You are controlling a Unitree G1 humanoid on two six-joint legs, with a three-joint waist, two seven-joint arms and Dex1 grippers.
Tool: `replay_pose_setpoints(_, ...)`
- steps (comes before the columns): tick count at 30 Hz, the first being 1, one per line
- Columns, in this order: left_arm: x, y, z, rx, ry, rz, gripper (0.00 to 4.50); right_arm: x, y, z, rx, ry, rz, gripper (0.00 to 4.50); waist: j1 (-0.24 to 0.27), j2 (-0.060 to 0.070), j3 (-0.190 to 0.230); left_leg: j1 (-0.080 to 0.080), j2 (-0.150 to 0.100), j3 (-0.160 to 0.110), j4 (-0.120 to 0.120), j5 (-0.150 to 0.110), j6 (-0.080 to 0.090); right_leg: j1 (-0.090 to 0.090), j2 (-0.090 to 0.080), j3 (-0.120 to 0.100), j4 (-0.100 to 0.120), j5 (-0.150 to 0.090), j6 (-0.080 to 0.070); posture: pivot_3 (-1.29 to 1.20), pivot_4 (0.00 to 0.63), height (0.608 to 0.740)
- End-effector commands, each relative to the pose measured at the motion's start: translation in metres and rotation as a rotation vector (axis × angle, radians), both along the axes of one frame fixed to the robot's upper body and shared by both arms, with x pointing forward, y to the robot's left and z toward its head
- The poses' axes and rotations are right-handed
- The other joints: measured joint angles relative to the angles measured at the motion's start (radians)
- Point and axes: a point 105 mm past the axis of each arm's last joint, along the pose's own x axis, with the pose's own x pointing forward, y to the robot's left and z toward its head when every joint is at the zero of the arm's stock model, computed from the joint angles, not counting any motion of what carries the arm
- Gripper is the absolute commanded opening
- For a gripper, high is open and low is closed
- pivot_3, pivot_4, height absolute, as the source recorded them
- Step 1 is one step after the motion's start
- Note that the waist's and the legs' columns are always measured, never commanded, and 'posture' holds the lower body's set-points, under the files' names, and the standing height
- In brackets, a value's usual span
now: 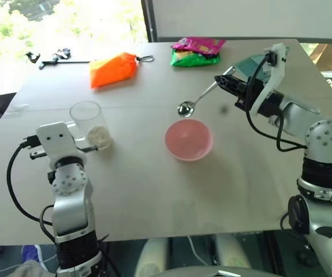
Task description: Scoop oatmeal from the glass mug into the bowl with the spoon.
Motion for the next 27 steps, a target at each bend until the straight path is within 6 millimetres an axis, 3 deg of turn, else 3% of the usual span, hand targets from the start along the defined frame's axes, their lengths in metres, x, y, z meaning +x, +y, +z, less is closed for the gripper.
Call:
replay_pose_setpoints(1, 0.009, -0.007, 0.028, 0.002, -0.091, -0.069, 0.06, -0.008, 0.002, 0.025, 0.036, -0.085, 0.013, 0.0, 0.0, 0.0, 0.0, 0.0, 0.0, 0.0, 0.0, 0.0, 0.0, 0.0, 0.0, 0.0, 0.0, 0.0, 0.0, 0.0, 0.15, 0.74)
replay_pose_setpoints(7, 0.057, -0.064, 0.081, 0.092, -0.199, -0.462, 0.06, -0.013, 0.013, 0.066, 0.097, -0.173, 0.041, 0.0, 0.0, -0.002, 0.001, -0.002, -0.001, -0.002, 0.001, 0.0, 0.0, 0.0, 0.0, -0.002, 0.0, 0.0, 0.0, 0.0, 0.15, 0.74)
replay_pose_setpoints(11, 0.087, -0.105, 0.093, 0.214, -0.208, -0.704, 0.06, -0.021, 0.023, 0.096, 0.125, -0.252, 0.073, 0.0, -0.006, -0.002, 0.001, -0.001, -0.001, -0.002, 0.0, 0.0, 0.0, 0.0, 0.0, -0.002, -0.001, 0.0, 0.0, 0.0, 0.15, 0.74)
replay_pose_setpoints(15, 0.106, -0.135, 0.103, 0.25, -0.233, -0.862, 0.06, -0.026, 0.034, 0.11, 0.1, -0.326, 0.076, 0.0, -0.015, -0.002, 0.001, -0.002, -0.001, -0.002, -0.001, 0.0, 0.0, -0.001, 0.0, -0.002, -0.002, 0.0, 0.0, 0.0, 0.15, 0.74)
replay_pose_setpoints(19, 0.115, -0.151, 0.112, 0.295, -0.262, -0.937, 0.06, -0.025, 0.035, 0.113, 0.054, -0.383, 0.04, 0.0, -0.02, -0.002, 0.001, -0.002, -0.001, -0.002, -0.002, 0.0, 0.0, -0.001, 0.0, -0.002, -0.002, 0.0, 0.0, 0.0, 0.15, 0.74)
replay_pose_setpoints(27, 0.12, -0.155, 0.128, 0.34, -0.333, -0.964, 0.06, -0.014, 0.027, 0.109, -0.052, -0.457, -0.065, 0.0, -0.035, -0.002, 0.001, -0.002, -0.002, -0.002, -0.002, 0.0, 0.0, -0.002, -0.001, -0.002, -0.002, 0.0, 0.0, 0.0, 0.15, 0.74)
